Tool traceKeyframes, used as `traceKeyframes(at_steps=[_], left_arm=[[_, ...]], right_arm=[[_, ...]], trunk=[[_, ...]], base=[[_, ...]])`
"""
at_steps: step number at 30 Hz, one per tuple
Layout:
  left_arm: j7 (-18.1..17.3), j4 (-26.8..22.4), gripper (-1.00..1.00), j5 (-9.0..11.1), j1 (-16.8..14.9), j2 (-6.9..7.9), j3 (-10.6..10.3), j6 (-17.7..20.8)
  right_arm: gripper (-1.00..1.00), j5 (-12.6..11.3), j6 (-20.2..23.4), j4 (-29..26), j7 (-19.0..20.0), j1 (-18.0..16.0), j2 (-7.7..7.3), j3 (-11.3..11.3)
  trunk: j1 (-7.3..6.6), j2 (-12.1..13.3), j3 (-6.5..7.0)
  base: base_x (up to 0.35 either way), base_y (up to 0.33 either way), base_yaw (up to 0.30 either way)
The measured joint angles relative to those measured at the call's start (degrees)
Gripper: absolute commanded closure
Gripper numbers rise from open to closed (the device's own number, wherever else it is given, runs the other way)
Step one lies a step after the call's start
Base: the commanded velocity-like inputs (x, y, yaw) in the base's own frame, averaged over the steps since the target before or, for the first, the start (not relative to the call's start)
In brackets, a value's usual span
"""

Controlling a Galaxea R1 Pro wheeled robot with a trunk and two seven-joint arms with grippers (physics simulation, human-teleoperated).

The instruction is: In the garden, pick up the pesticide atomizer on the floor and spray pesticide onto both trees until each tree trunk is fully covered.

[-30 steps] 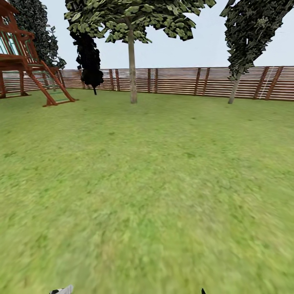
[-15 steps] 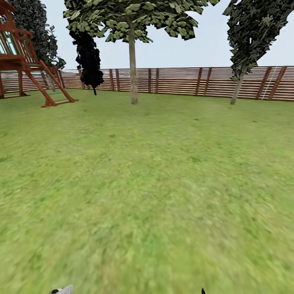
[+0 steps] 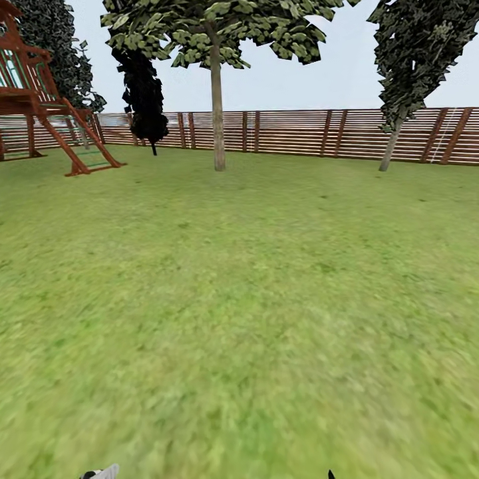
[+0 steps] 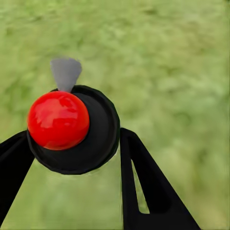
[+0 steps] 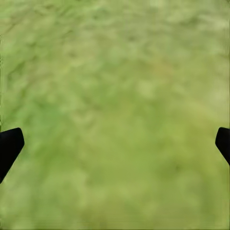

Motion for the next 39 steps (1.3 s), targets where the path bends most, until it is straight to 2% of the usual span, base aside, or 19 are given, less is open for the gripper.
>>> traceKeyframes(at_steps=[39], left_arm=[[0.0, 0.0, 1.0, 0.1, 0.0, 0.01, 0.0, 0.0]], right_arm=[[-1.0, 0.0, 0.0, 0.0, 0.0, 0.0, 0.0, 0.0]], trunk=[[0.0, 0.0, 0.0]], base=[[0.334, 0.091, 0.0]])
